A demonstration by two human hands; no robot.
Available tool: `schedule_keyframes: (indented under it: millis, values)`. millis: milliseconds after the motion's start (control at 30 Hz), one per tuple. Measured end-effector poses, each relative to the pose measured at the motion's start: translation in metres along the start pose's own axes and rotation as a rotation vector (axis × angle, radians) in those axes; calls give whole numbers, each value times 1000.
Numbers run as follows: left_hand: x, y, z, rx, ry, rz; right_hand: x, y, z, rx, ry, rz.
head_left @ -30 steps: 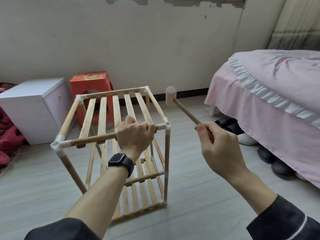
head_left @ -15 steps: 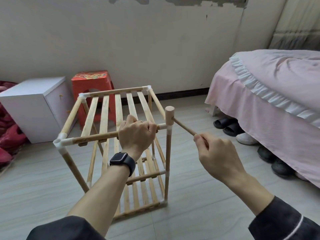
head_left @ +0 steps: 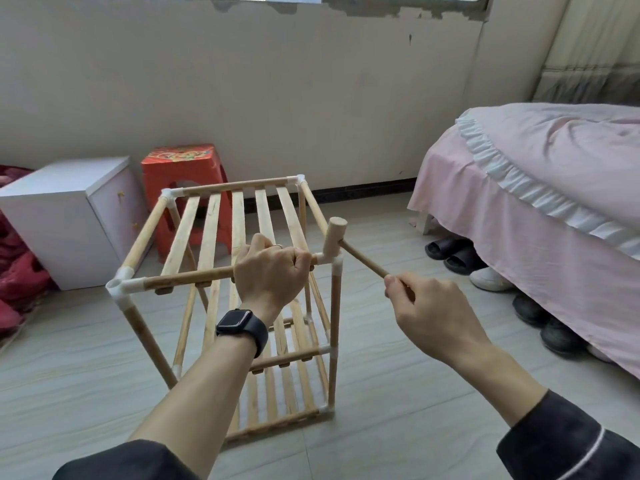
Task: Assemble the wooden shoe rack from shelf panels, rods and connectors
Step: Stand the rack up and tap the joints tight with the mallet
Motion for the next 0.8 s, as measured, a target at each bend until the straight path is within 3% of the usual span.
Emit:
schedule_keyframes:
  millis: [167, 333, 633, 800]
  values:
    - [-6, 3, 24, 33, 52, 28, -6, -1, 4, -2, -189, -160]
    - [-15, 16, 75, 70, 98, 49, 5, -11, 9, 26, -182, -152]
    - [-38, 30, 138, -103, 313, 426, 21, -23, 26, 27, -241, -139]
    - [-34, 20, 151, -151, 58, 799, 12, -28, 11, 78, -237, -164]
Point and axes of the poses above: each hand's wrist, its own y-axis away from the middle knuckle, its own x-axis out of the palm, z = x × y, the point moved 6 cm from there along -y, towards the middle knuckle, and after that the axes turned 7 degrees about -y, right-handed, at the moved point
